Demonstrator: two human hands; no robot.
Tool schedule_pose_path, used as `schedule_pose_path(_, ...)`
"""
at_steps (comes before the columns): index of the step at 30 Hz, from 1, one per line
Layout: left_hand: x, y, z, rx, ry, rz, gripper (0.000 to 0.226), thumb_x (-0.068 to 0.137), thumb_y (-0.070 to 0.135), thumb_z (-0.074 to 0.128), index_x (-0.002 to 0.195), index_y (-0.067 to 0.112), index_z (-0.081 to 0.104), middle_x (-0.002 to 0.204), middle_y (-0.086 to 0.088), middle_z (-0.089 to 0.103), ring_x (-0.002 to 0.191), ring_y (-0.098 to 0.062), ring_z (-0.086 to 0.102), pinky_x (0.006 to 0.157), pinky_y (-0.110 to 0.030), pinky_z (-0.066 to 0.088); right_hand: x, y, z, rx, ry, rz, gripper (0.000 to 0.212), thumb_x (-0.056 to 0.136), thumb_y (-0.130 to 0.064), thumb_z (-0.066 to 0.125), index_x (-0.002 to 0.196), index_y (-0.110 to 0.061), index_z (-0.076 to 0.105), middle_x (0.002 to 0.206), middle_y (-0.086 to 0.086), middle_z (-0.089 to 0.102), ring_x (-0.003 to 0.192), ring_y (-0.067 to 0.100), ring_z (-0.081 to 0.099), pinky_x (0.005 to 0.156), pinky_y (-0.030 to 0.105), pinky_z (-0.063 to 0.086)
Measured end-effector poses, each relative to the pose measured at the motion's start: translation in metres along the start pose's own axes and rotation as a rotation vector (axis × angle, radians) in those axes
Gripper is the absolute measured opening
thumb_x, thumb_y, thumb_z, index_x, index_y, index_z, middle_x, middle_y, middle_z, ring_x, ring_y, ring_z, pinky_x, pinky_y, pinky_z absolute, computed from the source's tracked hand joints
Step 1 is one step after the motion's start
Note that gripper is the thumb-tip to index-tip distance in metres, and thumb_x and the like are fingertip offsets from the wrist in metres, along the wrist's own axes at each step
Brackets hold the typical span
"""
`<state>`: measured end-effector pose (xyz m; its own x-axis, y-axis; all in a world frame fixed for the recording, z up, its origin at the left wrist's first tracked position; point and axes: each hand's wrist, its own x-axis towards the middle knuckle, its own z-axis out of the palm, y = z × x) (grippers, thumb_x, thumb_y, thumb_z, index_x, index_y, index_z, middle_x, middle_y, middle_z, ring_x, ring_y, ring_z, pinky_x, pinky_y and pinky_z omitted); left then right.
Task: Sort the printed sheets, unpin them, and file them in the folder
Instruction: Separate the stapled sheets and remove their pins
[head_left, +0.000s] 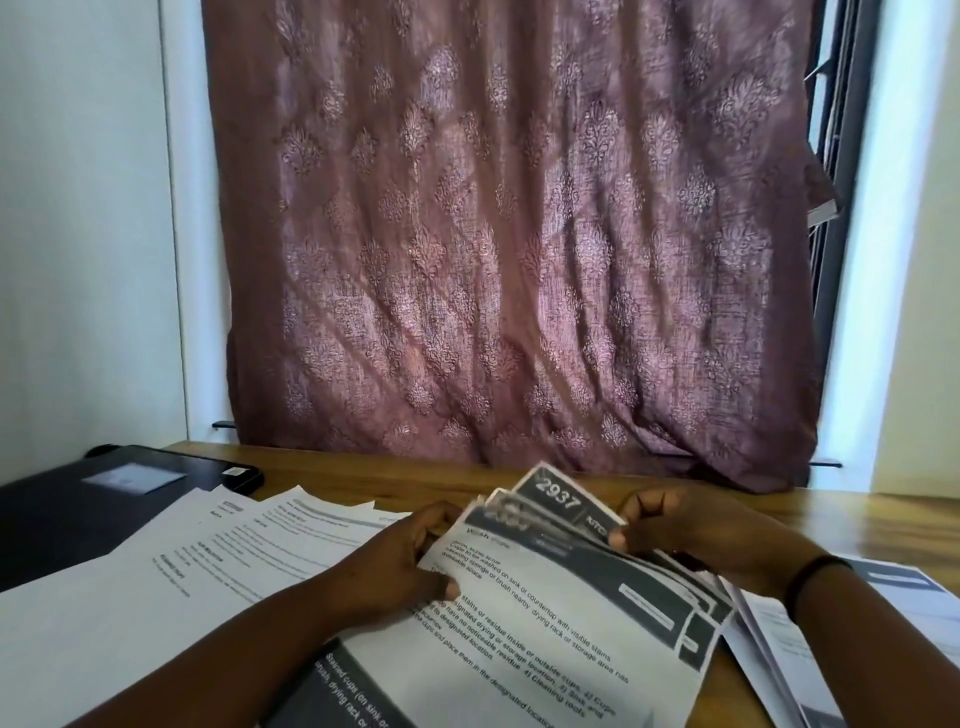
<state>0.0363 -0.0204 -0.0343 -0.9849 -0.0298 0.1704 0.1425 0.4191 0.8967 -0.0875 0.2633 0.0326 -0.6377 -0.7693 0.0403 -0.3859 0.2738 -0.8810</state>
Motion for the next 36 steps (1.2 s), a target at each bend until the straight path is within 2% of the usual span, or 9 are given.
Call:
schedule_pose_path(4,0.0,-0.002,0.001,0.132,0.055,0.028,0.031,0.08,-0.003,0.069,0.1,0.016,0.057,0.097,0.006,0.072,0.088,-0.014,0.069,0.066,-0.027,0.053,-0.002,-0.005,0.004,-0.105,-0.216,0.061,0.017,0.071,-0.01,0.082,0.073,-0.02,0.07,0.069,-0.005,0.062,0.058,0.006,0.05,0.055,0.017,0.037)
schedule_pose_path(16,0.001,0.001,0.002,0.288,0.089,0.08,0.025,0.078,0.004,0.075,0.09,0.02,0.059,0.09,0.01,0.072,0.08,-0.009,0.067,0.066,-0.026,0.051,-0.001,-0.012,0.017,-0.128,-0.31,-0.001,0.016,0.069,-0.033,0.081,0.08,-0.027,0.073,0.077,-0.005,0.062,0.072,0.01,0.052,0.07,0.023,0.039)
schedule_pose_path(18,0.001,-0.001,0.002,0.267,0.101,0.063,0.027,0.078,0.002,0.073,0.087,0.022,0.059,0.088,0.006,0.072,0.078,-0.009,0.067,0.064,-0.027,0.051,0.001,-0.015,0.021,-0.104,-0.266,-0.04,0.027,0.071,-0.046,0.078,0.088,-0.026,0.074,0.087,-0.003,0.067,0.081,0.016,0.059,0.081,0.028,0.045)
schedule_pose_path(21,0.002,-0.002,0.002,0.272,0.104,0.082,0.033,0.076,-0.001,0.075,0.08,0.028,0.061,0.089,-0.002,0.072,0.081,-0.013,0.069,0.065,-0.028,0.053,0.0,-0.017,0.026,-0.249,-0.154,-0.019,0.067,0.069,-0.076,0.063,0.103,-0.019,0.074,0.107,0.008,0.072,0.1,0.027,0.068,0.1,0.041,0.048)
schedule_pose_path(23,0.003,-0.001,0.003,0.246,0.105,0.072,0.035,0.076,-0.006,0.074,0.077,0.027,0.061,0.084,0.004,0.072,0.079,-0.004,0.067,0.063,-0.02,0.051,0.002,-0.015,0.029,-0.314,-0.112,0.001,0.08,0.062,-0.085,0.058,0.094,-0.013,0.073,0.096,0.01,0.073,0.082,0.018,0.066,0.09,0.033,0.05)
schedule_pose_path(25,0.004,0.0,0.004,0.232,0.098,0.063,0.033,0.076,-0.008,0.072,0.08,0.022,0.06,0.082,0.009,0.071,0.079,0.0,0.066,0.062,-0.016,0.049,0.002,-0.016,0.032,-0.294,-0.097,0.027,0.07,0.059,-0.082,0.064,0.072,-0.013,0.07,0.07,0.003,0.058,0.065,0.012,0.049,0.069,0.024,0.041)
schedule_pose_path(29,0.003,0.0,0.004,0.23,0.089,0.064,0.032,0.077,-0.007,0.071,0.081,0.022,0.059,0.08,0.019,0.07,0.076,0.006,0.063,0.063,-0.014,0.047,0.007,-0.012,0.031,-0.251,-0.098,0.049,0.093,0.05,-0.078,0.074,0.086,0.007,0.063,0.079,0.007,0.048,0.073,0.018,0.042,0.074,0.029,0.031)
schedule_pose_path(32,0.004,-0.003,0.003,0.215,0.096,0.06,0.03,0.078,-0.004,0.072,0.08,0.024,0.059,0.078,0.019,0.069,0.075,0.007,0.062,0.064,-0.015,0.047,0.006,-0.015,0.032,-0.241,-0.106,0.055,0.064,0.059,-0.064,0.076,0.073,-0.004,0.06,0.068,0.009,0.041,0.06,0.016,0.038,0.062,0.024,0.031)
schedule_pose_path(36,0.005,-0.004,0.005,0.19,0.077,0.048,0.033,0.076,-0.001,0.073,0.077,0.027,0.057,0.073,0.022,0.066,0.07,0.008,0.057,0.061,-0.015,0.043,0.006,-0.011,0.028,-0.185,-0.193,0.054,0.069,0.063,-0.059,0.08,0.096,0.001,0.07,0.086,0.014,0.064,0.073,0.023,0.053,0.071,0.031,0.041)
